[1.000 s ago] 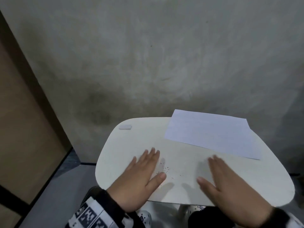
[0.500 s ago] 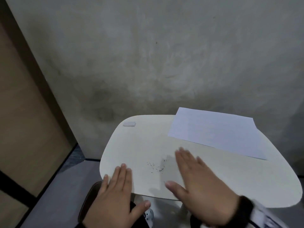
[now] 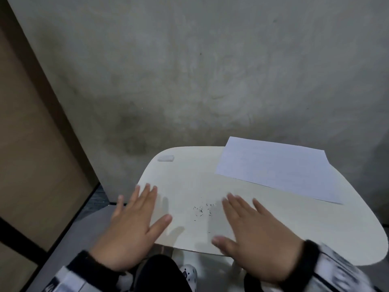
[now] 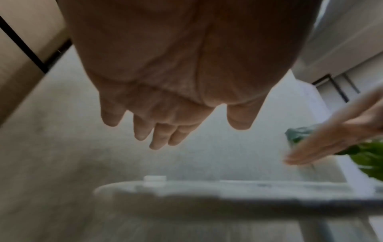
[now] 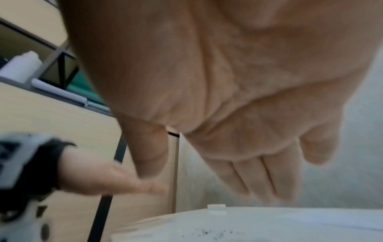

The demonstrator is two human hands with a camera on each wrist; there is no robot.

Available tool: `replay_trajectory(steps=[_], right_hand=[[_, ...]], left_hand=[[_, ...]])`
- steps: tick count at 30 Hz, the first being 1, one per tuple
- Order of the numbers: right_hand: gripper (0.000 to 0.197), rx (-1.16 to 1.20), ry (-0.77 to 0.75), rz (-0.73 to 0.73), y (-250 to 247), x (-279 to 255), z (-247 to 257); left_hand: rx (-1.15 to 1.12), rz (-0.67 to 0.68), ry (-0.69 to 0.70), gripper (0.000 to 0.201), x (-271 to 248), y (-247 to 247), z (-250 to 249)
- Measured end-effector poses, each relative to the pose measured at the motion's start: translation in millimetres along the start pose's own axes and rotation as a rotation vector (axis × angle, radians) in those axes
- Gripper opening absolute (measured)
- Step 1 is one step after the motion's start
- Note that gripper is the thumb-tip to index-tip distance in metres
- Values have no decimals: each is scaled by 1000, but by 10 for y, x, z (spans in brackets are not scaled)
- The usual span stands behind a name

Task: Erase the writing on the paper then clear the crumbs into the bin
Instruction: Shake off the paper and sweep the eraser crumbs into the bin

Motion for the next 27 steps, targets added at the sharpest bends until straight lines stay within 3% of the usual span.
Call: replay_trajectory(steps=[2, 4, 6, 9, 10, 12, 14, 16, 18, 20, 22, 24, 26, 27], right_hand=[[125, -40, -37, 29, 130, -233, -86], [100, -85, 39, 79, 350, -277, -101], [84, -16, 13, -43, 646, -105, 26], [90, 86, -78, -31, 296, 27, 302], [99, 82, -90, -97, 155, 92, 307], [118, 131, -51, -11, -69, 35, 123], [109, 70, 46, 50, -150, -33, -214], [91, -35, 171, 174, -104, -54, -536], [92, -108, 212, 245, 7, -5, -615], [100, -146, 97, 272, 103, 70, -430], [95, -138, -105, 266, 113, 138, -116], [82, -71, -217, 280, -15, 261, 35], [72, 13, -164, 273, -208, 469, -40], [69, 9, -113, 246, -270, 554, -106]], left_hand=[[64, 94, -116, 145, -96, 54, 149], [70, 158, -155, 149, -128, 146, 152], [76, 199, -51, 139, -81, 283, -54], [33, 188, 164, 118, 33, 392, -519], [10, 169, 184, 115, 73, 362, -590], [-18, 94, 160, 119, 133, 213, -524], [-22, 39, 94, 125, 135, 41, -295], [1, 38, 8, 117, 107, -108, -92], [30, 50, -53, 112, 119, -189, -35], [84, 78, -40, 129, 206, -158, -115], [131, 162, 28, 146, 286, 19, -258], [118, 247, 163, 133, 290, 188, -437], [71, 254, 245, 111, 244, 212, -530], [60, 217, 245, 111, 233, 187, -517]])
Point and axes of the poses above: each hand's wrist, its own x-axis towards the middle knuckle, its own y-axis out of the palm, z = x × y, the point moved 3 cm from there along x, towards the middle knuckle, and after that the axes turned 4 degrees about -x, right-handed, at the moved point
